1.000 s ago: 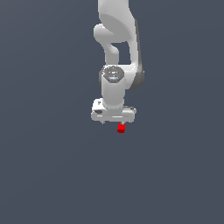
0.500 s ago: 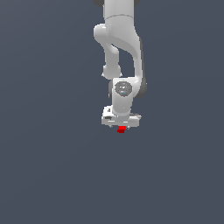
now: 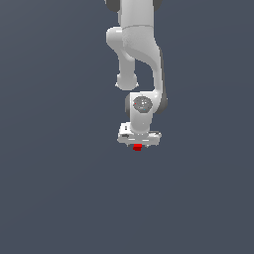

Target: Pick up the red cube and move it to a goal position.

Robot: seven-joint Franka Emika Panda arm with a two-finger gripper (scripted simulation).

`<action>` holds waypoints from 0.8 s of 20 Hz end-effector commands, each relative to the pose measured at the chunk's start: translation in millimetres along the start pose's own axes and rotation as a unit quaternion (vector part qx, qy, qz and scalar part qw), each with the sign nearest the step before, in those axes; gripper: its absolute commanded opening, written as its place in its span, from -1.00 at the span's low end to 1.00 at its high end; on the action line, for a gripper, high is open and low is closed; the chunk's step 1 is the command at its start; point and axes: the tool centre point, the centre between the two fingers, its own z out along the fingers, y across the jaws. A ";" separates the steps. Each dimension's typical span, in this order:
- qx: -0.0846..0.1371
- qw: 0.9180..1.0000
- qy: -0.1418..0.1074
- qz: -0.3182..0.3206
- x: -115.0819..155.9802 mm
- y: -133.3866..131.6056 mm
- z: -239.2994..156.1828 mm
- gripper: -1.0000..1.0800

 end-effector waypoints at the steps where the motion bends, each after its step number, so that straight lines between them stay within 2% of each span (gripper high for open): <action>1: 0.000 1.000 0.000 0.000 0.7 0.3 -0.5 -1.00; 16: 0.000 1.000 0.000 0.000 -0.3 3.3 -6.3 -1.00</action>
